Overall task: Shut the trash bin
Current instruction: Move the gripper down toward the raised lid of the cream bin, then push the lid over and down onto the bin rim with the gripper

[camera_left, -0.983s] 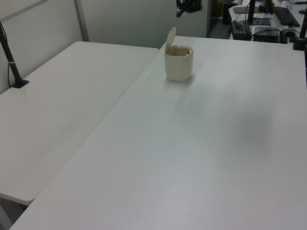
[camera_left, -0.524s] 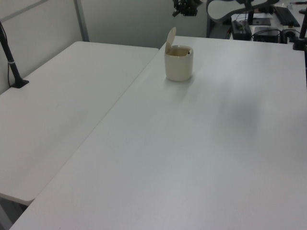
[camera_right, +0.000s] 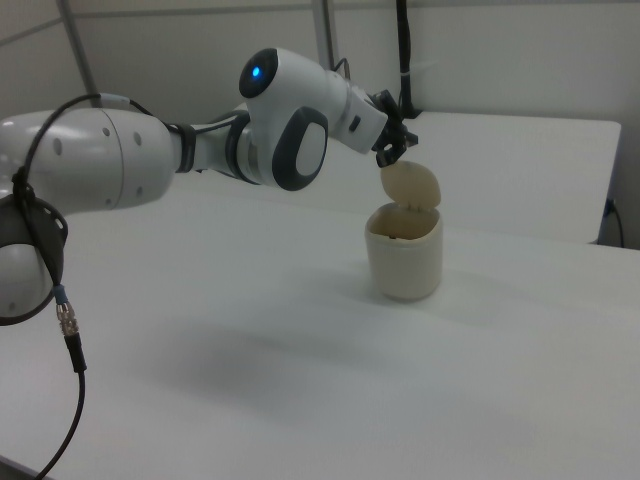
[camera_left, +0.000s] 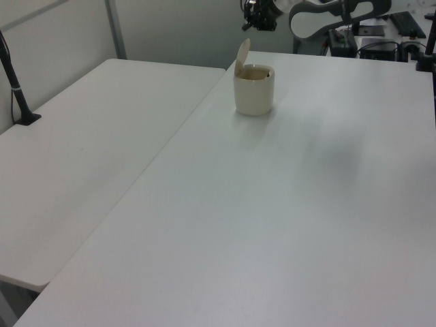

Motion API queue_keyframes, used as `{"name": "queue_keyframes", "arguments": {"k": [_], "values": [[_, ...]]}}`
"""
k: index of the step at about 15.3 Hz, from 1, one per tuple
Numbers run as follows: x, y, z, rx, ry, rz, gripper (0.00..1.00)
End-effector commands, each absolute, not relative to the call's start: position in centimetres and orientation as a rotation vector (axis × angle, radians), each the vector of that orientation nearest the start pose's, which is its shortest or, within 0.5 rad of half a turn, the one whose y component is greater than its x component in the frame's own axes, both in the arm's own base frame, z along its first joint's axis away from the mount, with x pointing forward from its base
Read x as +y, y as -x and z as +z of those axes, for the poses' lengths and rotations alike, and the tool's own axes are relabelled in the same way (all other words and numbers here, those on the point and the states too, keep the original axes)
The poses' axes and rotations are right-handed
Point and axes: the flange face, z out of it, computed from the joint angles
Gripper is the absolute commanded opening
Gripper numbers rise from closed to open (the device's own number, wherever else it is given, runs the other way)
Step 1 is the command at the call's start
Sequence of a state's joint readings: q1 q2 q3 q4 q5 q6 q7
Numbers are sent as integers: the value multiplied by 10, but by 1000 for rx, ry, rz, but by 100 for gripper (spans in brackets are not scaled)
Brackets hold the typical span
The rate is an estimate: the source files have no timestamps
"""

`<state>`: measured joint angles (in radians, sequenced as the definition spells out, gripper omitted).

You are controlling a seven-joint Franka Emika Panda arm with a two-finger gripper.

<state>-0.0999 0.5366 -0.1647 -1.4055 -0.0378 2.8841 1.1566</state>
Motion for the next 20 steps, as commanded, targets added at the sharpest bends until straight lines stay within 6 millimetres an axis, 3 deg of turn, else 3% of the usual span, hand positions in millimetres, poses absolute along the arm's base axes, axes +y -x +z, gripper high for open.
{"name": "queue_keyframes", "arguments": {"k": [1,10,12,16,20], "values": [[-162,-748,497,1572,1971,-1232,0],[-158,-749,485,1564,2011,-1220,0],[-159,-743,482,1571,2026,-1206,0],[-162,-729,495,1547,2058,-1216,0],[-165,-715,477,1524,2154,-1185,0]]}}
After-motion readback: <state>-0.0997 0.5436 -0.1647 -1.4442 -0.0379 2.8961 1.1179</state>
